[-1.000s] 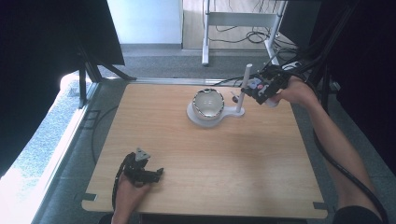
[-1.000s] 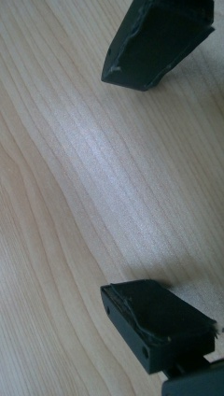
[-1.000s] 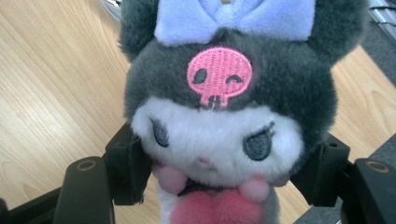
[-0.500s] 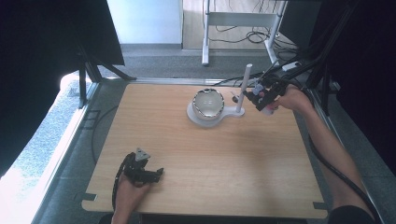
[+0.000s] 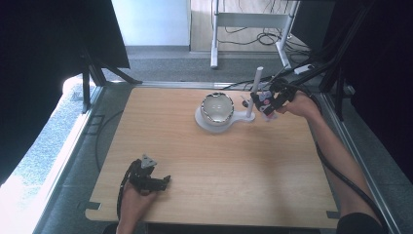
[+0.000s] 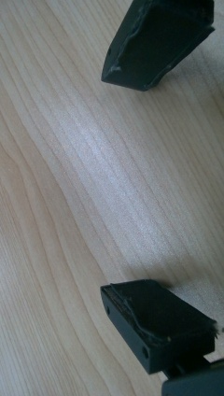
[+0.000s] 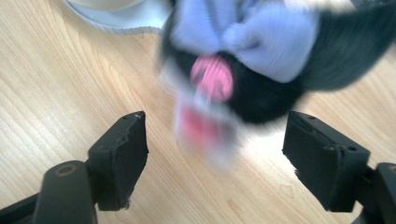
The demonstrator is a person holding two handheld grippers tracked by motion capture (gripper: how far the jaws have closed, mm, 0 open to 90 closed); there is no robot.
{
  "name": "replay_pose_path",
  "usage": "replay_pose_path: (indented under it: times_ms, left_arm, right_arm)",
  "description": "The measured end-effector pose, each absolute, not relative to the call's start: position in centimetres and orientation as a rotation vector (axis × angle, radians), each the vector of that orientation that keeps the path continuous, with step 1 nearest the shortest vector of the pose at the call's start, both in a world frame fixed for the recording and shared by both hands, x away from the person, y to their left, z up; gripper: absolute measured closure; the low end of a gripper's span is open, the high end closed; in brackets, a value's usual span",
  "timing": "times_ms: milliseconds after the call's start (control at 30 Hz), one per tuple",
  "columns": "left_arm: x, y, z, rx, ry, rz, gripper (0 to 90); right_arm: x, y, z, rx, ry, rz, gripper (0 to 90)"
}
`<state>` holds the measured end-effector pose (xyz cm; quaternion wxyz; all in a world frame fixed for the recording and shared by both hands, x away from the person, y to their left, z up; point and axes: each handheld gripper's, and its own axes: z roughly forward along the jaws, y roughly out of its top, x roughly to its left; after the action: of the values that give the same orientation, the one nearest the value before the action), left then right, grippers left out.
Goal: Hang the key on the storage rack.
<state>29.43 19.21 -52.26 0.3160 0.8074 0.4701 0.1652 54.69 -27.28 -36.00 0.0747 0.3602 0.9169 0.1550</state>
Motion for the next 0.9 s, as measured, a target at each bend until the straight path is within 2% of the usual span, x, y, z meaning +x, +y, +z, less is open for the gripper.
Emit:
replay_pose_path:
  times_ms: [367,633,900]
  left_arm:
    - [29.4,19.2,-52.3,2.127,1.238,0.435,1.9]
    - [29.4,19.2,-52.3,2.127,1.237,0.435,1.9]
    - [29.4,19.2,-52.3,2.127,1.238,0.435,1.9]
  right_arm:
    - [53.1,-27.5,-35.4,1.016,2.717,0.522,14.0]
    - [51.7,-26.8,-35.7,0.971,2.732,0.558,12.6]
    - [50.2,-26.2,-36.2,0.896,2.762,0.543,7.6]
